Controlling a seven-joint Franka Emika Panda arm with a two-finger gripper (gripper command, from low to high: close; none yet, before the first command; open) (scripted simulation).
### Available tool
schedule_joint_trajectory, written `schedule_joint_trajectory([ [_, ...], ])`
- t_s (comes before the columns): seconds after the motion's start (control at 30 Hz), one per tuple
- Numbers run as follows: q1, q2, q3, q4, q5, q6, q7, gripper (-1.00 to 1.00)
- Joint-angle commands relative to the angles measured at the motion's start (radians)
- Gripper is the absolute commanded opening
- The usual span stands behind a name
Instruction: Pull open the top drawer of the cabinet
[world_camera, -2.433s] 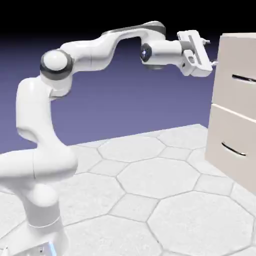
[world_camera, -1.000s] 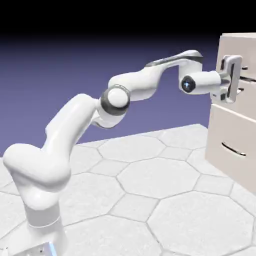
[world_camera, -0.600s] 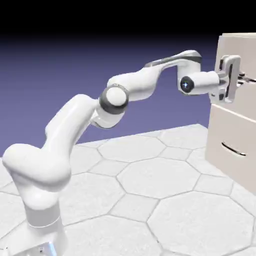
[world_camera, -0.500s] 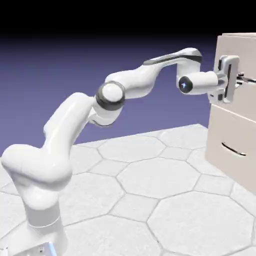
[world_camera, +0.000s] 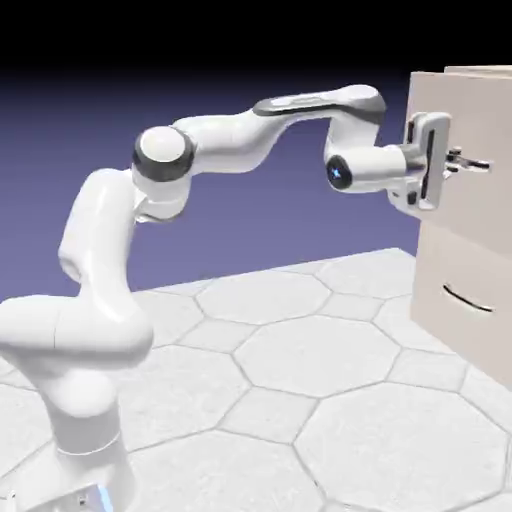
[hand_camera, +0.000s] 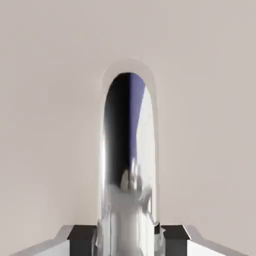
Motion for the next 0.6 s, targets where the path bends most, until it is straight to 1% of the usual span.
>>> schedule_joint_trajectory([
  [0.0,0.033,0.008,-0.022,-0.036,0.009,-0.01,-0.014,-1.0],
  [0.3,0.355,0.056,-0.248,-0.348,0.059,-0.08,-0.101,-1.0],
  [0.57,0.645,0.037,-0.462,-0.591,0.058,-0.114,-0.118,-1.0],
])
